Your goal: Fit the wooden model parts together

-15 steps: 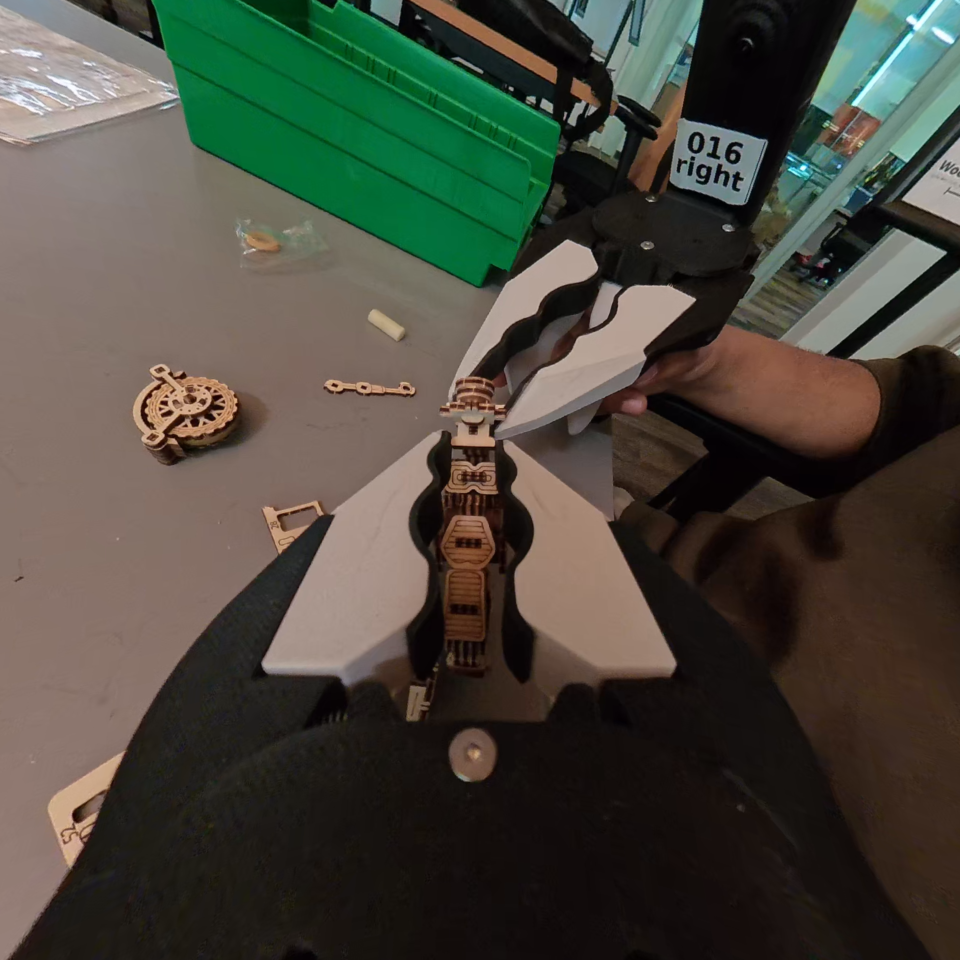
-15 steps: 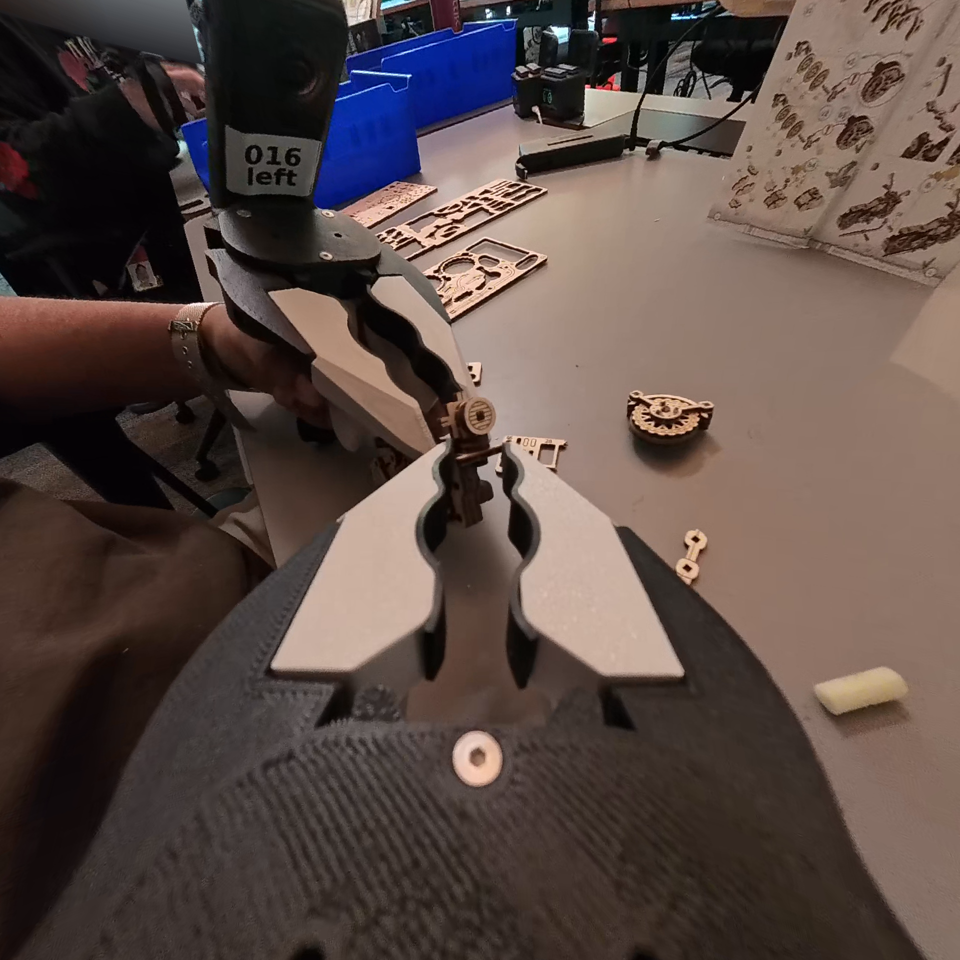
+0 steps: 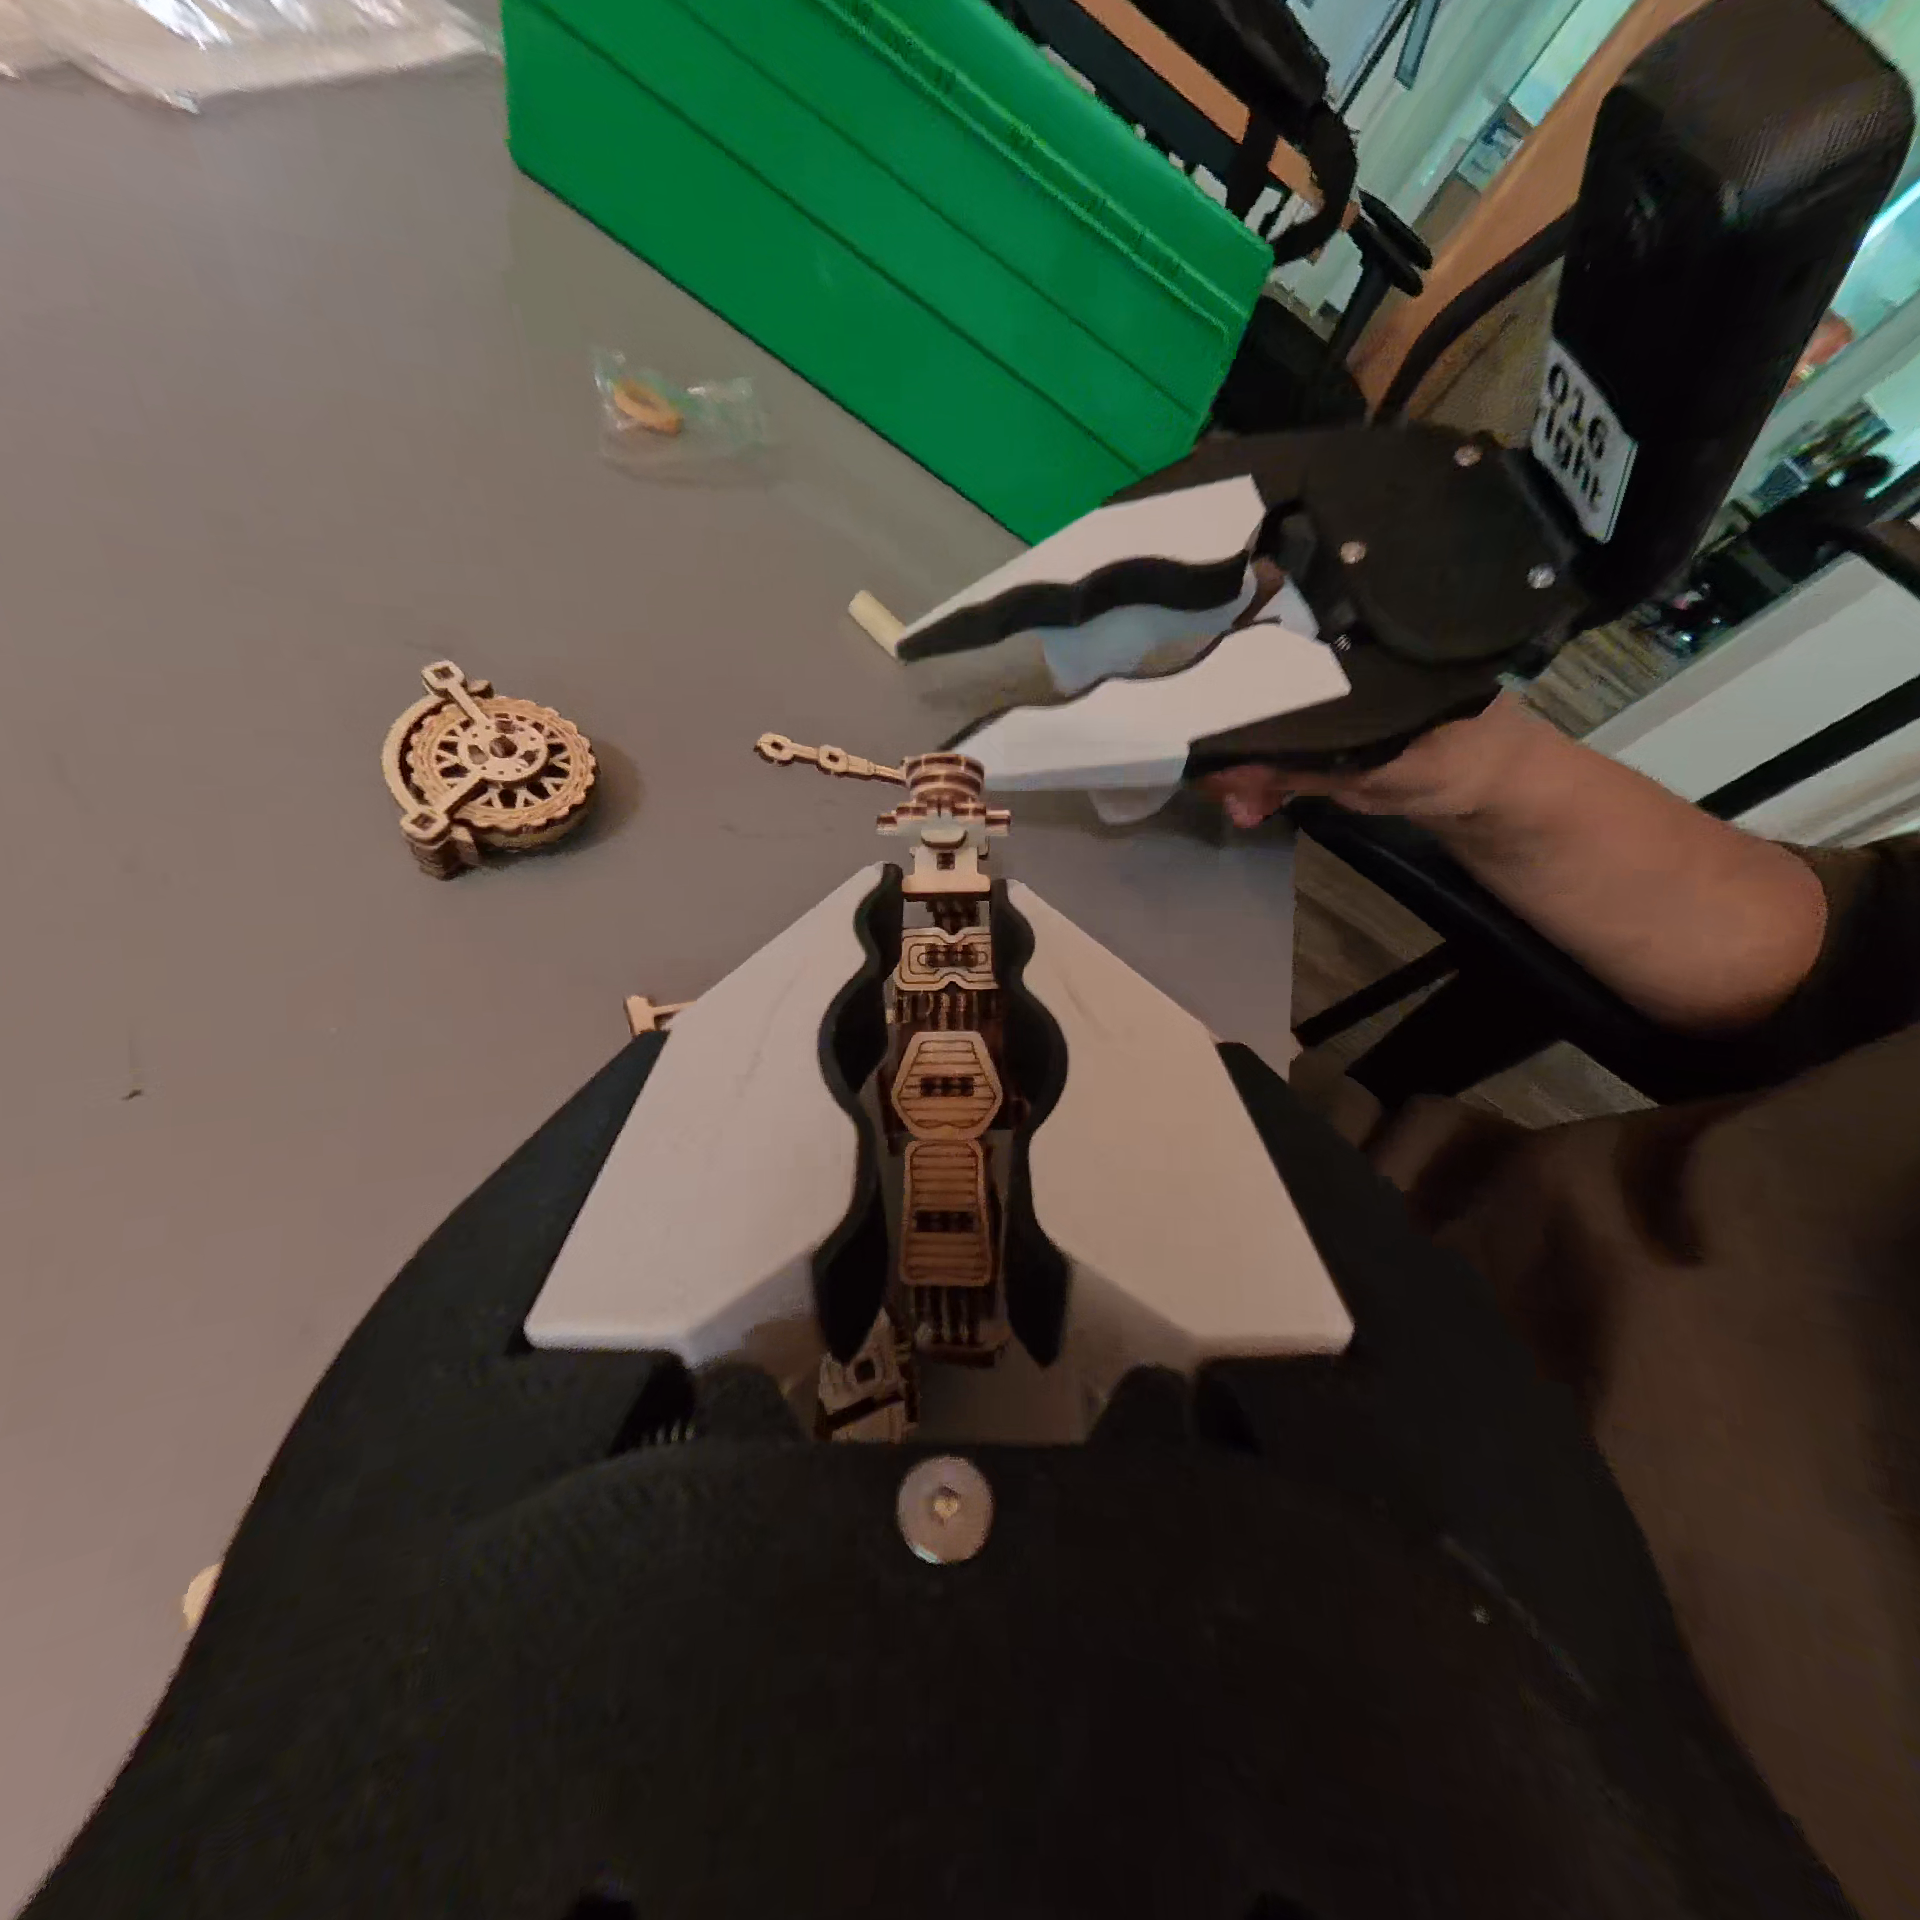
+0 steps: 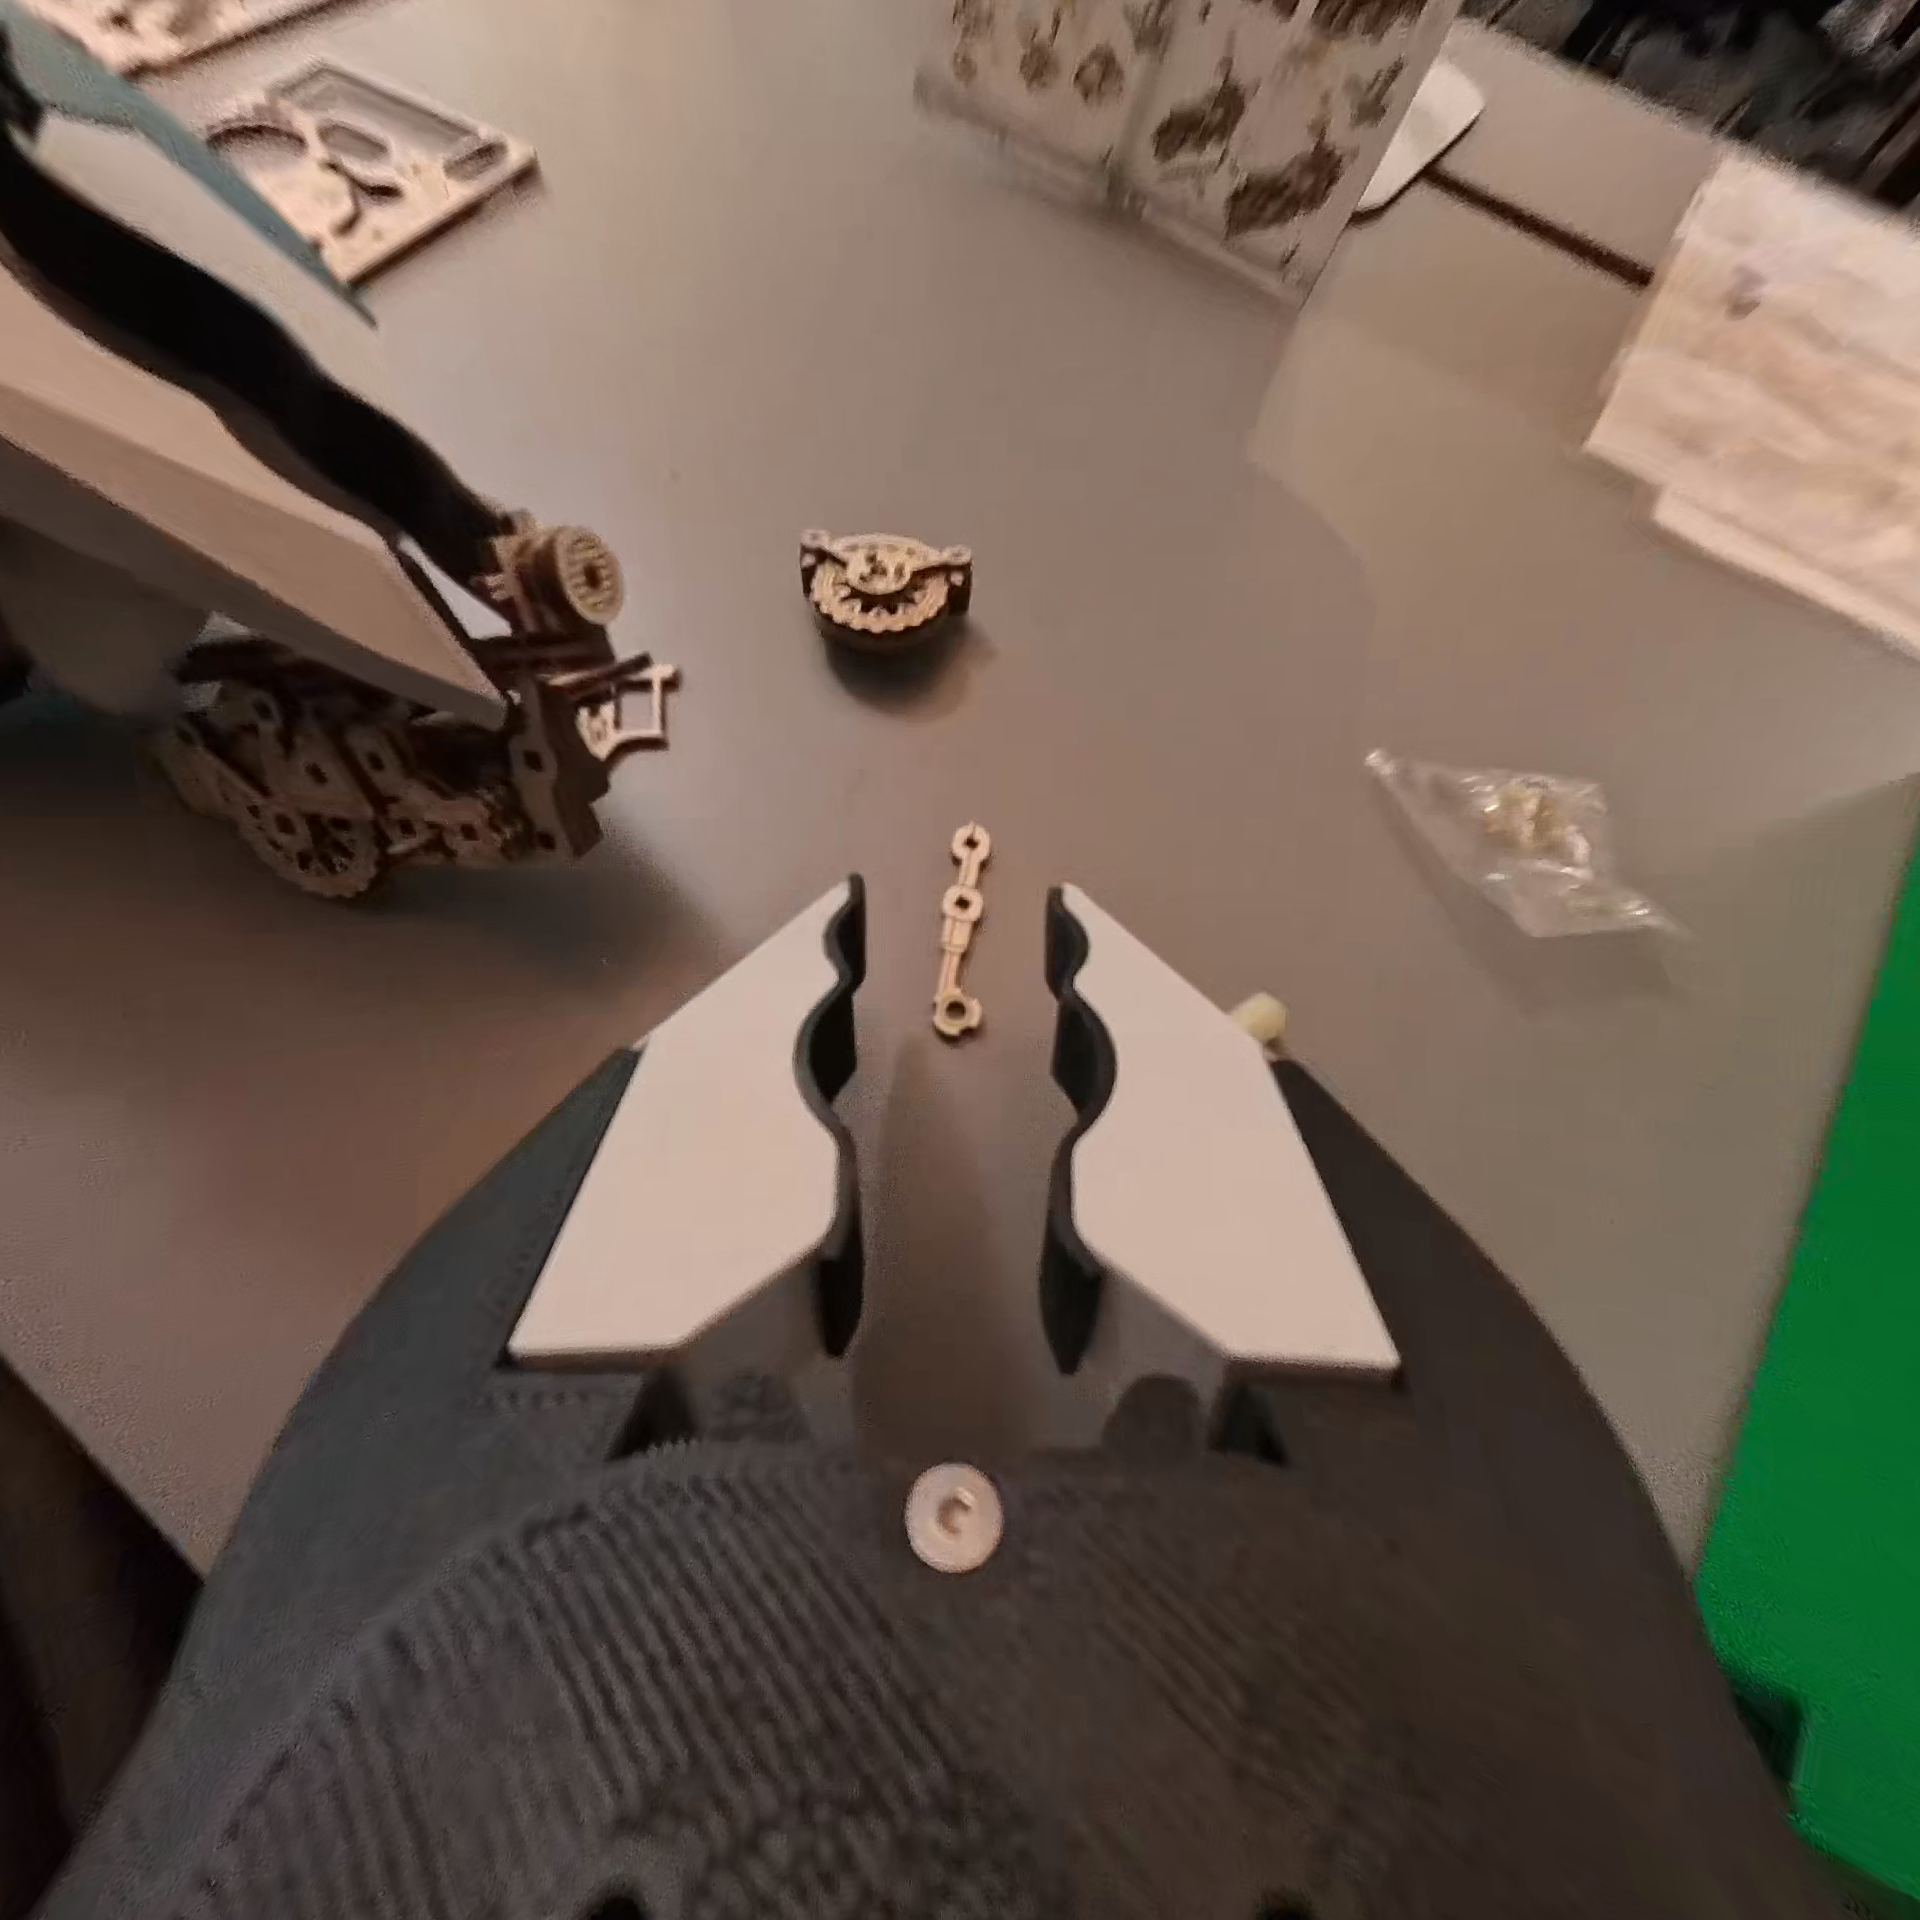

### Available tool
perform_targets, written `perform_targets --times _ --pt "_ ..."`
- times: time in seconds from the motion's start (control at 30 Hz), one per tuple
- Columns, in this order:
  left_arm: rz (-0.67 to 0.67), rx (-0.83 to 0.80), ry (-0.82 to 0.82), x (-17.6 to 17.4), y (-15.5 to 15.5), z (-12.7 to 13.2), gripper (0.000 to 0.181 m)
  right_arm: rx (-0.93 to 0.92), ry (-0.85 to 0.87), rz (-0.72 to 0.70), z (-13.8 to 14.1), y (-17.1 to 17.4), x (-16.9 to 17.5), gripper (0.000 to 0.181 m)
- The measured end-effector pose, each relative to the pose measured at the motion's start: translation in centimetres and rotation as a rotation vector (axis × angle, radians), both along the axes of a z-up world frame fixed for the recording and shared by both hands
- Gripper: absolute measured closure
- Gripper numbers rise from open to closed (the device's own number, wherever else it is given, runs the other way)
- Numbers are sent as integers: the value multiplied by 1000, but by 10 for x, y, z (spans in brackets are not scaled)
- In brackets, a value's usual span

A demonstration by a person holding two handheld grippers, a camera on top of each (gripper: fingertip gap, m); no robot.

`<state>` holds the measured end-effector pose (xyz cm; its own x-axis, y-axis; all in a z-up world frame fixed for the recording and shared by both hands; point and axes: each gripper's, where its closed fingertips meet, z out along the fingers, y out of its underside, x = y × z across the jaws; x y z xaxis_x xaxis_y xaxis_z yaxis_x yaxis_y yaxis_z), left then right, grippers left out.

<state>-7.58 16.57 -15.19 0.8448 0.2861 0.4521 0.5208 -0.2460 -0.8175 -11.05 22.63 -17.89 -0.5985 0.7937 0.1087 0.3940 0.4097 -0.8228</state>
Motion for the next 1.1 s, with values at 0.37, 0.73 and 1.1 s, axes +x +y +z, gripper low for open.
perform_targets --times 0.37,0.73,1.1 --pt "-126 -43 -149 -7 15 -19 166 -34 -181 -27 -25 -1 -12 174" --pt "-100 17 -314 -18 16 -21 166 -23 151 167 23 -29 13 176" --pt "-136 13 -329 -15 19 -21 166 15 217 274 19 -39 16 175"
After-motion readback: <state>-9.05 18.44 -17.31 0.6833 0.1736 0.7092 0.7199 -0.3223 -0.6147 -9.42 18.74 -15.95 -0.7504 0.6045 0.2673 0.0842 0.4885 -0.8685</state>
